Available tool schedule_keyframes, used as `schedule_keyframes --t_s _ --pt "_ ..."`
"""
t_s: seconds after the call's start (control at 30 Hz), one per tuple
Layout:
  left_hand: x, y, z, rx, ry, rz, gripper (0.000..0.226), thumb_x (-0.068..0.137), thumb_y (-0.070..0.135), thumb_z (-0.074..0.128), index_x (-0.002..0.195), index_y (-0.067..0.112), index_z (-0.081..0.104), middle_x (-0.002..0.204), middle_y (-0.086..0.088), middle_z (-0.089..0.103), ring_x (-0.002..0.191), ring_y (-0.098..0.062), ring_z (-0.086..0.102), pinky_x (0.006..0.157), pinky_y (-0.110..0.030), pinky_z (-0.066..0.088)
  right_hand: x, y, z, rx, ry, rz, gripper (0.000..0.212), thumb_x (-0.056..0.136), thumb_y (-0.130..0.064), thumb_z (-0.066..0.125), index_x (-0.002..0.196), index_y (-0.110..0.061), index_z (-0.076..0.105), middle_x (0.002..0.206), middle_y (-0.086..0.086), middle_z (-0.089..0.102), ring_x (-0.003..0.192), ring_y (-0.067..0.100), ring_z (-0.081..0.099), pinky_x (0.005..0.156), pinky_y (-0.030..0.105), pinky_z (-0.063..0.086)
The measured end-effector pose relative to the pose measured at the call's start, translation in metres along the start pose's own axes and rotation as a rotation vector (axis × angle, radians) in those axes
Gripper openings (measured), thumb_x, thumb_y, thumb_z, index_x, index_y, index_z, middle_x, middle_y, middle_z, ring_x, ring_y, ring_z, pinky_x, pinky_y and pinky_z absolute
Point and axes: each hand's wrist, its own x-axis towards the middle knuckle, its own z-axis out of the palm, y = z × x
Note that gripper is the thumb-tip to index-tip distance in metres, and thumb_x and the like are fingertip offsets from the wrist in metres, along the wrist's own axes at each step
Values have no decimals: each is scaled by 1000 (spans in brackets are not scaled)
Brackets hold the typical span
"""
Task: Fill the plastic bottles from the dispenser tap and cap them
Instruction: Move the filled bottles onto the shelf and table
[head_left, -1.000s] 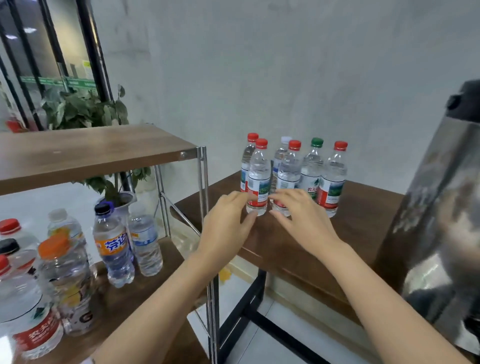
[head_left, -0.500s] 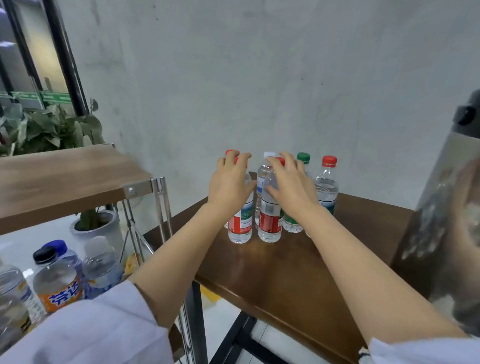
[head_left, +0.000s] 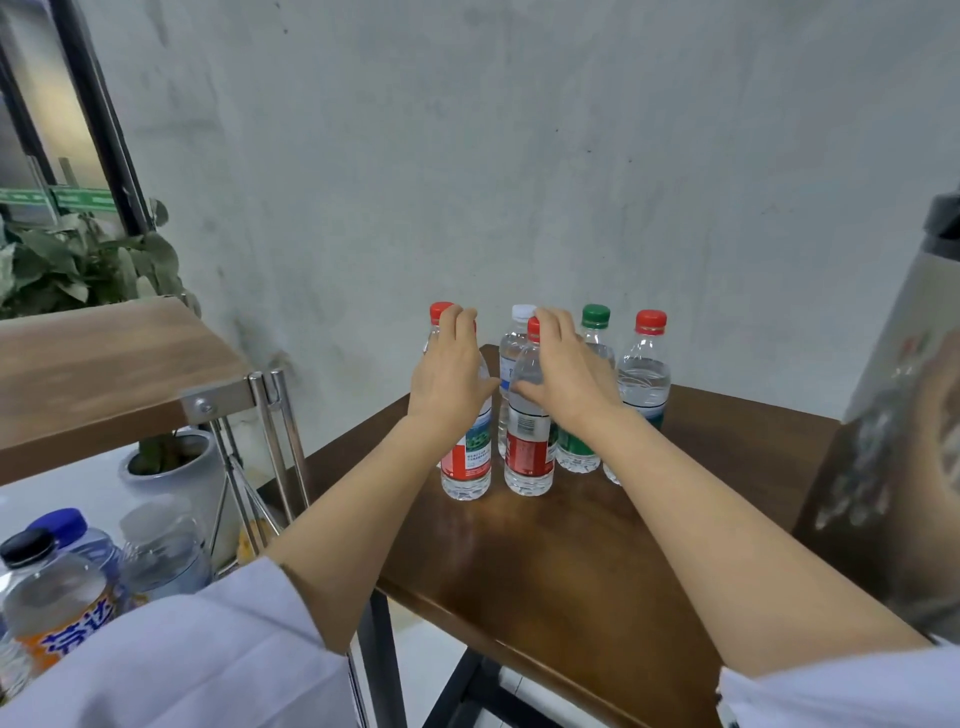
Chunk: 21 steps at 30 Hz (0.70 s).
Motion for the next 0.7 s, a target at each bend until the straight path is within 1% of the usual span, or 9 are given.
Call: schedule_keyframes --t_s 0.13,0.23,0.27,0.37,0.43,0.53,0.7 --pt "-4 -1 3 -45 41 -18 81 79 21 83 145 13 36 148 -7 38 125 -29 51 95 -37 51 -1 -1 2 95 22 19 84 83 -40 76 146 -13 28 145 10 35 118 28 54 79 33 51" --pt "-8 0 6 -72 60 -31 83 78 22 85 145 17 37 150 -5 37 123 -31 53 94 -41 53 -4 -2 3 181 15 37 80 85 -36 75 146 -16 27 144 11 36 118 29 55 76 28 46" --pt "-9 0 6 -89 61 -29 83 78 22 85 146 18 37 152 -5 35 123 -31 54 94 -42 54 -6 -3 4 209 11 38 79 87 -33 74 147 -17 26 145 12 35 119 29 55 77 28 45" --pt "-13 1 6 -128 55 -6 84 79 20 84 147 19 35 157 -3 29 126 -31 54 96 -45 54 -10 -7 6 294 12 38 79 89 -25 72 151 -19 23 146 13 37 124 30 53 90 33 49" --pt "-16 1 6 -151 56 15 85 80 17 83 149 19 34 159 -2 27 130 -31 52 98 -47 53 -12 -10 8 327 20 36 81 90 -21 72 153 -20 21 146 12 38 125 30 53 95 37 49" --pt "-22 1 6 -174 82 33 83 82 15 81 150 19 34 161 -2 25 134 -30 48 101 -46 52 -14 -13 12 333 27 31 83 90 -18 71 154 -23 19 149 12 35 129 30 50 98 41 51" --pt "-30 2 5 -193 113 46 81 82 17 80 150 20 36 161 -1 27 137 -27 45 102 -44 49 -15 -14 16 388 30 40 81 91 -14 69 153 -27 19 147 12 35 131 31 47 102 43 50"
